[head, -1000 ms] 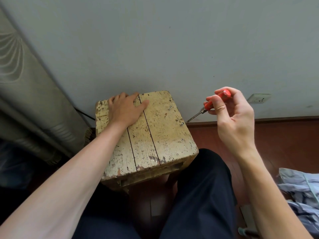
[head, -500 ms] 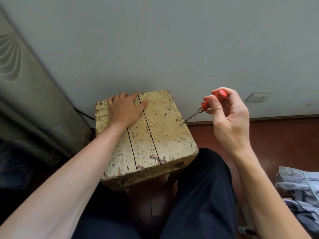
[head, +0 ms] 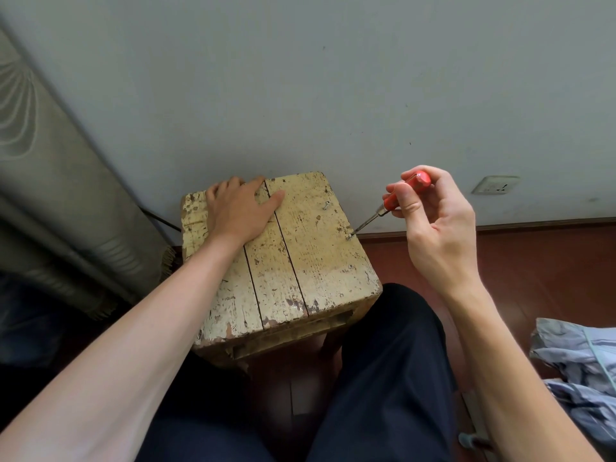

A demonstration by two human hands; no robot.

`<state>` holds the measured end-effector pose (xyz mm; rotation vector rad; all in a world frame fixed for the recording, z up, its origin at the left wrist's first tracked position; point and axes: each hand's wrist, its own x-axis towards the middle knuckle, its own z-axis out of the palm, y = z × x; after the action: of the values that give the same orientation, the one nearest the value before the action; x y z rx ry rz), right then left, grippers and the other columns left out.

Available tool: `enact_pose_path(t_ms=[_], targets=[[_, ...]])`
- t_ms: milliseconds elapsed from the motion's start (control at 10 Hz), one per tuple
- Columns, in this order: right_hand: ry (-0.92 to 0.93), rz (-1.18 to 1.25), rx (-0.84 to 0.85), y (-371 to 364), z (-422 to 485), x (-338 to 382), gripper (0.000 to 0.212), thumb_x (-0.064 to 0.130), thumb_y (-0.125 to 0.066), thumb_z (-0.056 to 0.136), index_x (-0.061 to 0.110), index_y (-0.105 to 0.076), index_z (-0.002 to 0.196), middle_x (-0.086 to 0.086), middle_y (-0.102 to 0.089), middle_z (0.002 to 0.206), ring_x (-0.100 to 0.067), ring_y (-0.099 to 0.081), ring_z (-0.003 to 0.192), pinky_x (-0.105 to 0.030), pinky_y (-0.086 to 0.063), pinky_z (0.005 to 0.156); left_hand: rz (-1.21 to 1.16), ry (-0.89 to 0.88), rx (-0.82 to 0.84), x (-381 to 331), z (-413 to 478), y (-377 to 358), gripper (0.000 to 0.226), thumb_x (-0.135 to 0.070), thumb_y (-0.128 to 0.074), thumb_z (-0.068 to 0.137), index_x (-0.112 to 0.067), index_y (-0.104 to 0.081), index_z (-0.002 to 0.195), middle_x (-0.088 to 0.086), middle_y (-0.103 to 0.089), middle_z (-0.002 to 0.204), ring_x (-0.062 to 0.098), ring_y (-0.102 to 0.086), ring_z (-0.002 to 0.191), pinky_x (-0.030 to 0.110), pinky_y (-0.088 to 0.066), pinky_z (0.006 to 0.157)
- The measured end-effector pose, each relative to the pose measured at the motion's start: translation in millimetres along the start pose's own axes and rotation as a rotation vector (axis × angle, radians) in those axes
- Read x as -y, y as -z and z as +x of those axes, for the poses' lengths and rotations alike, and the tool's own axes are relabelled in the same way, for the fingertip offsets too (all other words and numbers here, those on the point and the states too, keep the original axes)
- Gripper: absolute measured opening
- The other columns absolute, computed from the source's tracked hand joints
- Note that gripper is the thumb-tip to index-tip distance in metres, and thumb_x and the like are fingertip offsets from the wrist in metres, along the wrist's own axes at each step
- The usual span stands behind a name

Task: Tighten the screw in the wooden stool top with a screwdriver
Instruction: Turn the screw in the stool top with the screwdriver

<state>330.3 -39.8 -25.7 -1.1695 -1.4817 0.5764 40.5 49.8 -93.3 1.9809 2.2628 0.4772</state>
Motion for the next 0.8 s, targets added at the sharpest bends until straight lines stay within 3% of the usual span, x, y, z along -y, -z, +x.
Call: enact_pose_path(t_ms=[100,400,600,800], targets=[[-0.002,0.005,0.014,-0.1,-0.9,0.8,0.011,0.035,-0.065,0.109,0.029,-0.063,0.117,0.0,-0.078,0.102,-0.018,-0.08,0.095,-0.034,-0.065,0.09,-0.003,-0.002,-0.001,-0.5,-0.1,0.6,0.078,-0.084,-0.029,0.09,-0.036,-0.048,0.148,0.008,-0.056,0.139,0.03,-0.044,0.135,0.046,-0.026,0.115],[-0.012,-0.017,0.051,-1.6,-4.1,3.9,0.019,0.041,-0.064,0.107,0.026,-0.064,0.119,0.0,-0.078,0.103,-0.02,-0.079,0.098,-0.052,-0.063,0.091,0.005,0.0,0.003,0.0,0.4,-0.4,0.078,-0.084,-0.028,0.09,-0.037,-0.047,0.149,0.007,-0.055,0.139,0.029,-0.043,0.134,0.045,-0.025,0.115],[-0.008,-0.025,0.095,-0.2,-5.1,6.5,0.016,0.047,-0.063,0.105,0.035,-0.064,0.115,0.005,-0.078,0.106,-0.019,-0.079,0.099,-0.056,-0.062,0.091,0.016,0.001,-0.003,0.8,1.2,-0.9,0.078,-0.085,-0.027,0.09,-0.037,-0.047,0.149,0.008,-0.054,0.141,0.031,-0.042,0.135,0.045,-0.025,0.114],[0.03,-0.036,0.161,0.1,-9.1,6.2,0.027,0.058,-0.062,0.104,0.037,-0.063,0.12,0.009,-0.078,0.114,-0.017,-0.077,0.106,-0.053,-0.062,0.095,0.013,0.002,-0.004,0.9,1.1,-1.3,0.08,-0.086,-0.026,0.089,-0.037,-0.047,0.149,0.007,-0.055,0.142,0.029,-0.043,0.135,0.045,-0.025,0.114]])
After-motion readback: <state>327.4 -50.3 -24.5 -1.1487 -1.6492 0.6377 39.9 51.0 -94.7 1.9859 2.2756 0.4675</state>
